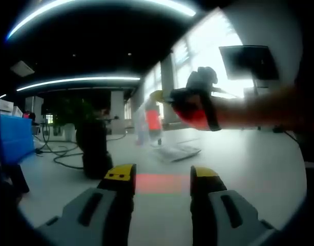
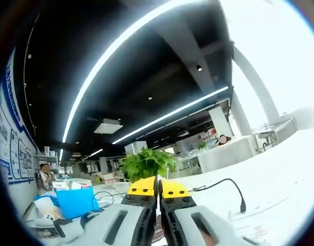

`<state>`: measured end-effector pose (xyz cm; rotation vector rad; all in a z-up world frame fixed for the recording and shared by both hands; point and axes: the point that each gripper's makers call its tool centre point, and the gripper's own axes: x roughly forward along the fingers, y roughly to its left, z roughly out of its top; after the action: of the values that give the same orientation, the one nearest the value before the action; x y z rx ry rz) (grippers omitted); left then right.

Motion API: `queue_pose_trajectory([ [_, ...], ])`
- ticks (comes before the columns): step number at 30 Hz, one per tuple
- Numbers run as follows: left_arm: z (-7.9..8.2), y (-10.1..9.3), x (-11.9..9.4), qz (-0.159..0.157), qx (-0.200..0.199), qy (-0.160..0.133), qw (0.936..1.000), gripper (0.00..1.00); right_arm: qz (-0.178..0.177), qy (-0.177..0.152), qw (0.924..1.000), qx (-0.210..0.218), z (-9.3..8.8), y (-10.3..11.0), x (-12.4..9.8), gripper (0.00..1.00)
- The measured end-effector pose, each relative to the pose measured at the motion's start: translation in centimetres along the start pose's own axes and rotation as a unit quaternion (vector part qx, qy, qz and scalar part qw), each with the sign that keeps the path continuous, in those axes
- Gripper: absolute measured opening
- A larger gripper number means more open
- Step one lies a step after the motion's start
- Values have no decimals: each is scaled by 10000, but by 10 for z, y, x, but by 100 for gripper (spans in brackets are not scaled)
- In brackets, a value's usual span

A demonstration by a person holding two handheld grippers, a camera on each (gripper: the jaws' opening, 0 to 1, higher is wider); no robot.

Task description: Clip sheet goods on table flip sheet goods clip sheet goods scan sheet goods put sheet goods back to table

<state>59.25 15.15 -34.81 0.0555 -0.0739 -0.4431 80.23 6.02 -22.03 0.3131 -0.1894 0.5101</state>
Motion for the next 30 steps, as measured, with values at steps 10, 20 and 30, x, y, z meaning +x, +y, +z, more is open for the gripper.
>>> queue_pose_trajectory([
  [10, 0, 0, 0, -10, -13, -6, 10000, 35, -13, 66, 10000, 16, -7, 0, 0, 0],
  [20, 0, -1, 1, -18, -9, -6, 10000, 34, 231, -31, 9997, 9, 19, 14, -5, 0],
  [30, 0, 1, -1, 16, 21, -5, 10000, 34, 371, 49, 9992, -148, 39, 11, -17, 0],
])
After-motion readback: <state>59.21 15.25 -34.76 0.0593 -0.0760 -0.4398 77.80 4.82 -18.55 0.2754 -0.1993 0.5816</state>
